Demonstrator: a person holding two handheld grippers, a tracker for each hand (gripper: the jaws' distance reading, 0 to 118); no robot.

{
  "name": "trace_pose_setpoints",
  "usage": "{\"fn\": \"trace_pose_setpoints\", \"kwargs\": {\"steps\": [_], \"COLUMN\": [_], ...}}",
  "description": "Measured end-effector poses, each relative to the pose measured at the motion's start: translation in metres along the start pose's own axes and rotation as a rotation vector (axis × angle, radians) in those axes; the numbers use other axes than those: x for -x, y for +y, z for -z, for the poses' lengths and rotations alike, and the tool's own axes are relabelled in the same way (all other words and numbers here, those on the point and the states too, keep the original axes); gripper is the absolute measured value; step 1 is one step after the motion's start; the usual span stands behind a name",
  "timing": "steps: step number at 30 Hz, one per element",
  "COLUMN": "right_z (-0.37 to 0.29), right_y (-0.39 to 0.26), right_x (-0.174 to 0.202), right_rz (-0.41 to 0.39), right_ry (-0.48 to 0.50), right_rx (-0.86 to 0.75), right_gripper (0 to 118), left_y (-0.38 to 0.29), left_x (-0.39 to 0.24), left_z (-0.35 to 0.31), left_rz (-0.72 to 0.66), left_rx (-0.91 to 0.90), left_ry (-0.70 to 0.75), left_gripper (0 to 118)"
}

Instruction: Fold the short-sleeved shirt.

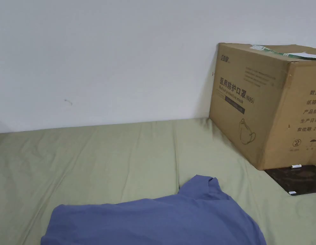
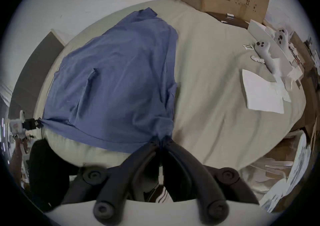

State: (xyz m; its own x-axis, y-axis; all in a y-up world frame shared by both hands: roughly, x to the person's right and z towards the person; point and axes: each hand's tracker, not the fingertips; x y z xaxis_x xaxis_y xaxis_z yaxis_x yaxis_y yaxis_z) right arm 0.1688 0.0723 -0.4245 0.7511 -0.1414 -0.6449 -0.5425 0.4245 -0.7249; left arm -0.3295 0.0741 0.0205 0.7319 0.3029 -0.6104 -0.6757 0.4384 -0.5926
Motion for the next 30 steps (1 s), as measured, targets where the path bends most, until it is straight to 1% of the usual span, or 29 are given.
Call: {"fn": "trace_pose_setpoints", "kwargs": {"steps": [3, 4, 5, 6, 7, 8, 9, 10, 13, 15, 16, 19, 21, 23, 24, 25, 26, 27, 28, 29, 30], "right_z": [-0.005, -0.005, -0.006, -0.005, -0.008, -0.011, -0.013, -0.017, -0.033, -0.049, -0.057, -0.082, -0.096, -0.105, -0.109, -0.111, -0.113, -0.112, -0.109, -0.107, -0.104], "right_y": [-0.004, -0.004, -0.002, -0.001, -0.001, 0.0, 0.0, 0.002, 0.008, 0.016, 0.022, 0.048, 0.065, 0.082, 0.089, 0.093, 0.099, 0.104, 0.11, 0.114, 0.121], "right_x": [0.006, 0.008, 0.01, 0.01, 0.013, 0.015, 0.016, 0.017, 0.025, 0.036, 0.042, 0.07, 0.088, 0.102, 0.108, 0.112, 0.116, 0.123, 0.129, 0.131, 0.132], "right_rz": [-0.006, 0.005, 0.025, 0.045, 0.053, 0.059, 0.065, 0.077, 0.125, 0.132, 0.111, -0.013, -0.065, -0.078, -0.081, -0.084, -0.076, -0.09, -0.083, -0.026, -0.015], "right_ry": [-0.007, -0.009, -0.013, -0.008, -0.011, -0.011, 0.003, 0.015, 0.04, 0.033, 0.024, -0.039, -0.067, -0.037, 0.014, 0.065, 0.1, 0.109, 0.104, 0.103, 0.18], "right_rx": [0.0, -0.009, -0.011, -0.008, -0.015, -0.02, -0.017, -0.018, -0.04, -0.089, -0.127, -0.248, -0.338, -0.432, -0.48, -0.527, -0.584, -0.598, -0.611, -0.631, -0.625], "right_gripper": [0, 0, 2, 15, 36, 63, 94, 101, 101, 101, 101, 101, 102, 101, 98, 92, 80, 44, 4, 0, 0], "left_y": [0.0, 0.002, -0.004, -0.001, 0.001, 0.002, 0.001, 0.001, 0.007, 0.016, 0.023, 0.049, 0.068, 0.087, 0.095, 0.103, 0.11, 0.116, 0.122, 0.131, 0.138], "left_x": [-0.004, -0.006, 0.005, 0.004, 0.002, -0.001, 0.001, -0.001, -0.003, -0.008, -0.013, -0.042, -0.069, -0.088, -0.094, -0.101, -0.105, -0.107, -0.11, -0.112, -0.112], "left_z": [-0.008, -0.01, -0.004, -0.006, -0.008, -0.011, -0.012, -0.014, -0.026, -0.039, -0.046, -0.07, -0.083, -0.09, -0.092, -0.09, -0.088, -0.085, -0.08, -0.074, -0.069], "left_rz": [-0.018, -0.021, -0.022, -0.019, -0.011, -0.005, 0.002, 0.002, -0.022, -0.036, -0.027, 0.032, 0.083, 0.123, 0.136, 0.138, 0.137, 0.135, 0.131, 0.116, 0.121], "left_rx": [-0.001, -0.004, -0.009, -0.012, -0.015, -0.022, -0.032, -0.039, -0.086, -0.136, -0.17, -0.282, -0.343, -0.381, -0.406, -0.428, -0.453, -0.464, -0.455, -0.47, -0.451], "left_ry": [-0.004, -0.003, 0.0, 0.001, 0.004, 0.015, 0.026, 0.033, -0.004, -0.044, -0.052, -0.068, -0.056, -0.052, -0.066, -0.085, -0.114, -0.145, -0.161, -0.153, -0.161], "left_gripper": [2, 2, 2, 7, 21, 46, 89, 106, 105, 105, 105, 105, 105, 104, 100, 92, 77, 40, 1, 0, 0]}}
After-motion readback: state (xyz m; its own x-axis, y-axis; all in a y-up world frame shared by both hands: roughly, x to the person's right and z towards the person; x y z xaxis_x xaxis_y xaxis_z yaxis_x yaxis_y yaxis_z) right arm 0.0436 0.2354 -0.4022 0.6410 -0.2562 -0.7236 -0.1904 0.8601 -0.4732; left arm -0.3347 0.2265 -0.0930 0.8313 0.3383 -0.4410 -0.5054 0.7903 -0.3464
